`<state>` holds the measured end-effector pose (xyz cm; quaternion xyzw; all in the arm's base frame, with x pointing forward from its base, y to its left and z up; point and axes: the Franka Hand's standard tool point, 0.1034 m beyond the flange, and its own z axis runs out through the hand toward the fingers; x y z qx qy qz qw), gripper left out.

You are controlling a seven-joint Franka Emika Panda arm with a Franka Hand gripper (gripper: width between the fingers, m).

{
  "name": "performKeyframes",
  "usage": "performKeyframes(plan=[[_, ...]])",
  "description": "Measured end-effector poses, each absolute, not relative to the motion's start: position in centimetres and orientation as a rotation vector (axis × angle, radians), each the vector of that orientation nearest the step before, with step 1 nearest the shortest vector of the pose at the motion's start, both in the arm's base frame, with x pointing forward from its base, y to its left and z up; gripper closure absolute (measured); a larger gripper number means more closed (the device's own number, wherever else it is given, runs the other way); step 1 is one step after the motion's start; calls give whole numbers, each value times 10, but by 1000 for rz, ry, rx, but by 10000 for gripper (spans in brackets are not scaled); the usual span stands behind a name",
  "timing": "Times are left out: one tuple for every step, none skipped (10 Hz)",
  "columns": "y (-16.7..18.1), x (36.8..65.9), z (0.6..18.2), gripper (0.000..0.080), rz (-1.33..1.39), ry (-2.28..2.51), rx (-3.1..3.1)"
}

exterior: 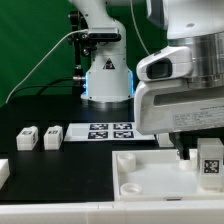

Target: Assemble one leg

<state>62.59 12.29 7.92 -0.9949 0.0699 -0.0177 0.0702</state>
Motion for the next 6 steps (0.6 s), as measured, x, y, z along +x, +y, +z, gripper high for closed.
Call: performKeyframes(plan=[[121,626,79,150,-53,217,-2992],[121,626,79,266,-52,224,-2992],[123,626,79,266,-35,437,-2958],[123,626,79,450,-24,567,-2934],[123,626,79,485,-18,641,-2918],[122,626,79,485,-7,793,-2880]])
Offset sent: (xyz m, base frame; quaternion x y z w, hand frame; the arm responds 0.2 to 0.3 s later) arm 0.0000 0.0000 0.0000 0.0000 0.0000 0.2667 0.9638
